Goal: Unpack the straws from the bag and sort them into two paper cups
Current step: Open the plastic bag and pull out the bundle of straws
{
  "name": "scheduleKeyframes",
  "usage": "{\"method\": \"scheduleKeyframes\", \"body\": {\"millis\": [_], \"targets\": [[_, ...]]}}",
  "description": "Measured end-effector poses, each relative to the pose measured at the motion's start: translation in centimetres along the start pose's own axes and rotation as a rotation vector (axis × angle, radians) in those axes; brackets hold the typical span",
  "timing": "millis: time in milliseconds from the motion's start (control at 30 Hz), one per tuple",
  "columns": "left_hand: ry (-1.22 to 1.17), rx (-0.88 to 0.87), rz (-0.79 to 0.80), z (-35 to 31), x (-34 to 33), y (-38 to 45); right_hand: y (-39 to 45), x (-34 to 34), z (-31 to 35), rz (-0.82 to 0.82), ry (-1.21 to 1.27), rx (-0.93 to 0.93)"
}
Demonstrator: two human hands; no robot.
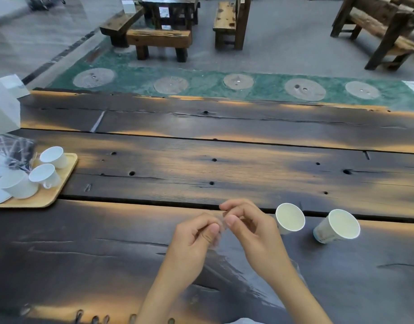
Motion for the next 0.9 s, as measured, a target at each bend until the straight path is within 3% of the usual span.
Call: {"method": "scheduleKeyframes", "body": {"millis": [133, 267, 333, 533, 633, 700, 800, 900], "targets": [[0.065, 0.031, -0.038, 0.4, 0.9, -0.5, 0.2, 1.7, -0.2, -0.117, 0.070, -0.047], [0.016, 0.119, -0.006, 0.2, 0.0, -0.7, 0.2, 0.4, 1.1, 0.091, -0.015, 0.013], [0.073, 0.085, -0.042, -0.6, -0.4, -0.5, 0.2, 0.0, 1.3, 0.109, -0.037, 0.043], [0.141, -0.034, -0.048, -1.7, -0.5, -0.2, 0.1, 3.9, 0.2, -0.034, -0.090, 0.031], [0.041, 0.022, -0.055, -1.3, 0.2, -0.2, -0.4, 7.8, -0.5, -0.202, -0.065, -0.083], [-0.049, 0.036, -0.062, -1.4, 0.7, -0.2, -1.2, 10.0, -2.1, -0.232, -0.144, -0.189], [-0.133, 0.030, -0.071, -1.7, 1.3, 0.0, -3.5, 11.4, -7.0, -0.070, -0.155, -0.474], [-0.189, 0.063, -0.112, -1.9, 1.9, 0.0, -6.5, 9.9, -10.4, 0.110, 0.018, -0.642]]}}
Point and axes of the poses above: each hand's wrist, its own y-axis towards the middle knuckle, its own x-axis out of the back of the hand, z = x × y, the point moved 8 cm from there along y, towards the middle knuckle, and after that the axes turned 14 degrees about x, right-handed, at the moved point
